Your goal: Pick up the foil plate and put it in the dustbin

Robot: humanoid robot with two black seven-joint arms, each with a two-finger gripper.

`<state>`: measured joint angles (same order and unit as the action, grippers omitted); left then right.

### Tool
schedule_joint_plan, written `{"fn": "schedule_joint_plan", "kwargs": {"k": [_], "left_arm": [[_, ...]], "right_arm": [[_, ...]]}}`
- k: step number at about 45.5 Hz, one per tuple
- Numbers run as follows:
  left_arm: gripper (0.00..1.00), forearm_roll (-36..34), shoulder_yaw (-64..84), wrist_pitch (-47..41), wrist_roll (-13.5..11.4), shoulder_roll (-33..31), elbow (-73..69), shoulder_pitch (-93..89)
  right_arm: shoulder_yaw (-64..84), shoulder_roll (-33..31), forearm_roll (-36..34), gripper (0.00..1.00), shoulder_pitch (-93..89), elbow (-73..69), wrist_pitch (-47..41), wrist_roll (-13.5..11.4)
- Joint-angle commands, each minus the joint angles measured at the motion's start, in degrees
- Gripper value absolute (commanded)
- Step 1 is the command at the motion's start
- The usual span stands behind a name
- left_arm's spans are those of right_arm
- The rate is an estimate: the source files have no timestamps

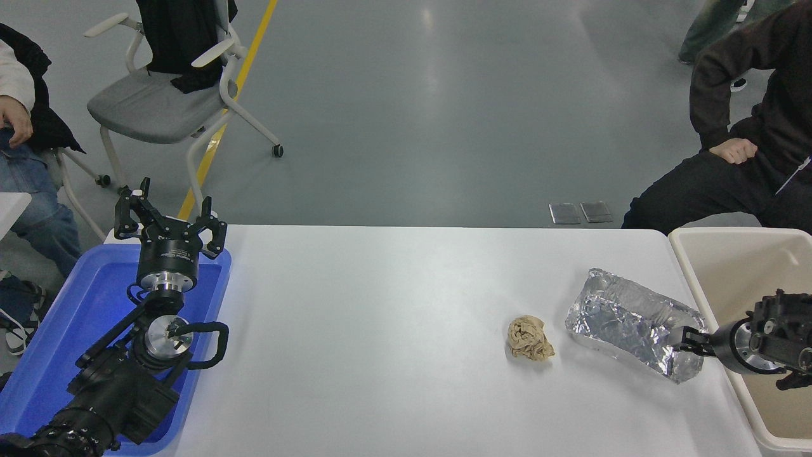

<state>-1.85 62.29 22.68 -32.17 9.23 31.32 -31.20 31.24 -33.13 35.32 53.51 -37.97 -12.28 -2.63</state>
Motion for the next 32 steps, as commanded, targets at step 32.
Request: {"fn": "schedule_joint_plan", "kwargs": {"k": [32], "left_arm": [[0.99, -0.1, 0.0, 0.0, 0.0, 0.0, 0.1, -0.1]], "right_arm": [[1.9, -13.8, 0.8, 0.0, 16.8, -19.2, -1.6, -0.6]]}}
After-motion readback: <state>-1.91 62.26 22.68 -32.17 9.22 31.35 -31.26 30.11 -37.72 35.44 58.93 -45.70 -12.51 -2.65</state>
